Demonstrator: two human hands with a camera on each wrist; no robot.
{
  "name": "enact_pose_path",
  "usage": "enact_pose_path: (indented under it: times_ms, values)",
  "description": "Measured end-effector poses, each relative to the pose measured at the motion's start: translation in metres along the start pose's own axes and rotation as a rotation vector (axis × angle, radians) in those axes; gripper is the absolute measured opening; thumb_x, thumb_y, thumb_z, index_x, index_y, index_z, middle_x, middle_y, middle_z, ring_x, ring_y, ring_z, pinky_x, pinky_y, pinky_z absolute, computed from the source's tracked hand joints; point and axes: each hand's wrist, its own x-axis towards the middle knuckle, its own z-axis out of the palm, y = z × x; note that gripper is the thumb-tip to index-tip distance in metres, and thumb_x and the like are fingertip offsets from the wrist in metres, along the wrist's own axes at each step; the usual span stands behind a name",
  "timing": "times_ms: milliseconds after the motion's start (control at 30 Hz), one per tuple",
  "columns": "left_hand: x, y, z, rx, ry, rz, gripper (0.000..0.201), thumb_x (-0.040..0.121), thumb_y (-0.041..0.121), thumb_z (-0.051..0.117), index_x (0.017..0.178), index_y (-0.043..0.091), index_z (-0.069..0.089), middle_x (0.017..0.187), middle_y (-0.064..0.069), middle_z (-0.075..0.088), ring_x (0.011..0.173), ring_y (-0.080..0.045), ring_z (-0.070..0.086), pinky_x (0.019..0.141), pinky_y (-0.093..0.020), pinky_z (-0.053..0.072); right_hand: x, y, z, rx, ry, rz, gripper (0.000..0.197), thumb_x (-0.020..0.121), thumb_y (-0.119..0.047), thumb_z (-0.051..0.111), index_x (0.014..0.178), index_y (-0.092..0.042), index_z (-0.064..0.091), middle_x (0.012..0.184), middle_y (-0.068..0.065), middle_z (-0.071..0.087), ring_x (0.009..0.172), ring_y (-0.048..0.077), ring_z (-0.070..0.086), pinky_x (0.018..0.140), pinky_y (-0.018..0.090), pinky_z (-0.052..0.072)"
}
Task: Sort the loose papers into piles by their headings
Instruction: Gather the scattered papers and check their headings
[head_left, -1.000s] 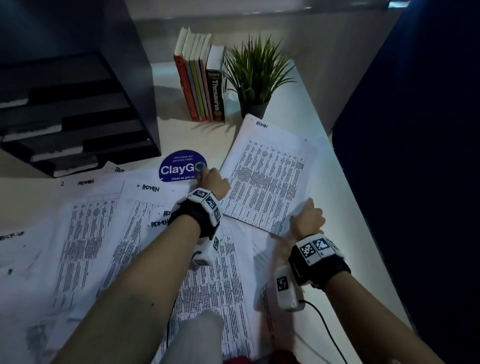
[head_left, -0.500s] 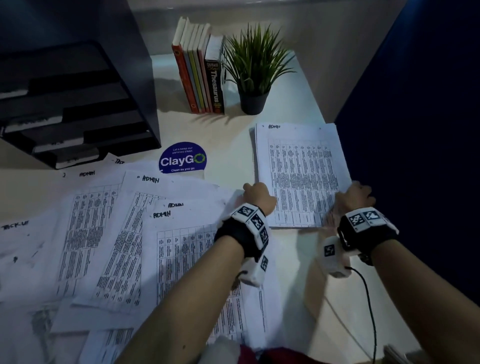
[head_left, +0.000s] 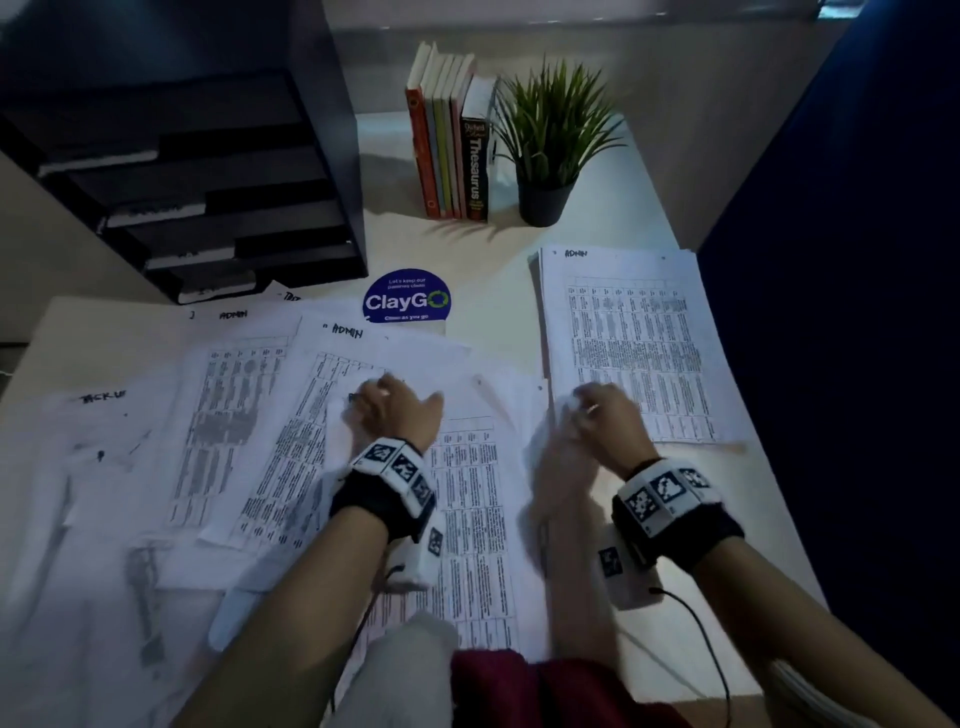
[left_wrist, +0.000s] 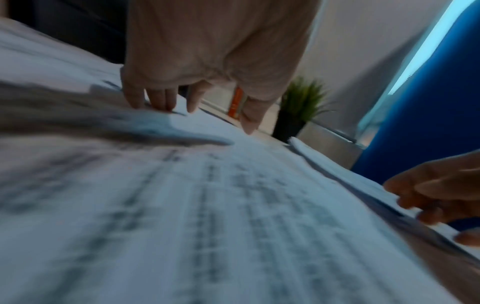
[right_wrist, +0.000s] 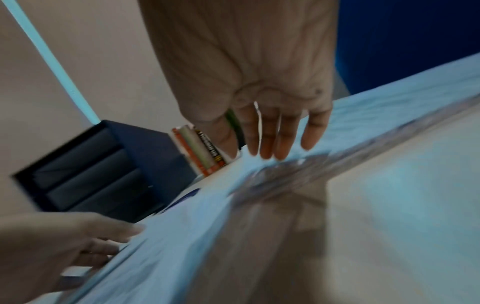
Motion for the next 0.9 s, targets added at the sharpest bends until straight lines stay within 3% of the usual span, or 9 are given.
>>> enact_pose_path:
  times_ms: [100, 200, 300, 400, 533, 633, 700, 767, 900]
  values:
    - [0.007, -0.045, -0.019, -0.068, 0.076, -0.226, 0.102, 0.080, 0.057, 0.057, 0.145, 0.001, 0.002, 0.153, -0.019, -0.006, 0.141, -0.039, -0.007, 0.113, -0.054, 0.005, -0.021, -0.026, 0.036, 0.000, -0.133, 0.016, 0.024, 0.088, -0.016, 0.052, 0.099, 0.000, 0.064, 0.102, 0.019, 0.064, 0.096, 0.031, 0.061, 0.078, 0.031, 0.046]
    - [0.004, -0.071, -0.029, -0.127, 0.097, -0.314, 0.113, 0.072, 0.066, 0.060, 0.144, 0.000, 0.002, 0.153, -0.019, -0.006, 0.141, -0.038, -0.009, 0.113, -0.057, 0.004, -0.035, -0.043, 0.057, -0.075, -0.161, 0.153, 0.046, 0.084, -0.031, 0.062, 0.115, 0.001, 0.052, 0.120, 0.020, 0.050, 0.114, 0.034, 0.047, 0.091, 0.038, 0.042]
    - [-0.004, -0.072, -0.031, -0.043, -0.011, -0.186, 0.102, 0.075, 0.064, 0.059, 0.142, -0.001, 0.018, 0.148, -0.020, 0.013, 0.137, -0.040, 0.016, 0.109, -0.052, 0.022, -0.043, -0.058, 0.064, -0.077, -0.171, 0.246, 0.062, 0.083, -0.033, 0.065, 0.126, 0.002, 0.039, 0.133, 0.021, 0.035, 0.122, 0.036, 0.038, 0.097, 0.039, 0.038]
    - [-0.010, -0.067, -0.029, -0.182, -0.145, 0.055, 0.051, 0.085, 0.033, 0.062, 0.125, 0.003, 0.047, 0.124, -0.015, 0.052, 0.102, -0.027, 0.054, 0.087, -0.036, 0.047, -0.045, -0.065, 0.068, 0.034, -0.147, 0.266, 0.055, 0.082, -0.019, 0.066, 0.123, 0.005, 0.038, 0.128, 0.023, 0.036, 0.116, 0.039, 0.044, 0.094, 0.040, 0.040]
    - [-0.018, -0.069, -0.049, -0.371, -0.271, 0.298, 0.042, 0.086, 0.005, 0.058, 0.126, 0.007, 0.048, 0.124, -0.012, 0.057, 0.109, -0.027, 0.055, 0.088, -0.030, 0.045, -0.046, -0.062, 0.069, 0.242, -0.057, 0.298, 0.044, 0.076, -0.018, 0.074, 0.101, -0.001, 0.042, 0.092, 0.016, 0.050, 0.088, 0.024, 0.051, 0.072, 0.031, 0.042]
    - [-0.009, -0.078, -0.074, -0.455, -0.238, 0.364, 0.041, 0.085, 0.004, 0.059, 0.125, 0.003, 0.050, 0.121, -0.013, 0.059, 0.110, -0.027, 0.057, 0.086, -0.029, 0.047, -0.052, -0.066, 0.077, 0.269, -0.048, 0.365, 0.029, 0.079, -0.020, 0.071, 0.094, -0.002, 0.052, 0.094, 0.020, 0.058, 0.091, 0.027, 0.055, 0.068, 0.023, 0.030]
    - [0.007, -0.088, -0.088, -0.507, -0.181, 0.322, 0.041, 0.084, 0.011, 0.063, 0.122, 0.000, 0.053, 0.120, -0.014, 0.060, 0.107, -0.028, 0.059, 0.081, -0.028, 0.048, -0.055, -0.073, 0.085, 0.270, -0.057, 0.358, 0.020, 0.082, -0.016, 0.066, 0.089, 0.003, 0.064, 0.095, 0.022, 0.065, 0.095, 0.031, 0.059, 0.067, 0.022, 0.030]
    - [0.025, -0.099, -0.100, -0.497, -0.123, 0.247, 0.054, 0.077, 0.029, 0.070, 0.123, 0.003, 0.054, 0.126, -0.013, 0.056, 0.114, -0.029, 0.055, 0.090, -0.033, 0.047, -0.057, -0.082, 0.092, 0.281, -0.053, 0.365, 0.019, 0.083, -0.014, 0.064, 0.087, 0.004, 0.067, 0.089, 0.022, 0.066, 0.094, 0.032, 0.060, 0.067, 0.022, 0.031]
    - [0.050, -0.130, -0.112, 0.066, -0.069, -0.047, 0.095, 0.069, 0.072, 0.057, 0.139, 0.011, 0.037, 0.147, -0.018, 0.026, 0.135, -0.038, 0.027, 0.110, -0.050, 0.023, -0.054, -0.094, 0.101, 0.303, 0.010, 0.436, 0.015, 0.085, -0.017, 0.060, 0.077, -0.004, 0.064, 0.078, 0.015, 0.058, 0.093, 0.035, 0.059, 0.069, 0.027, 0.035]
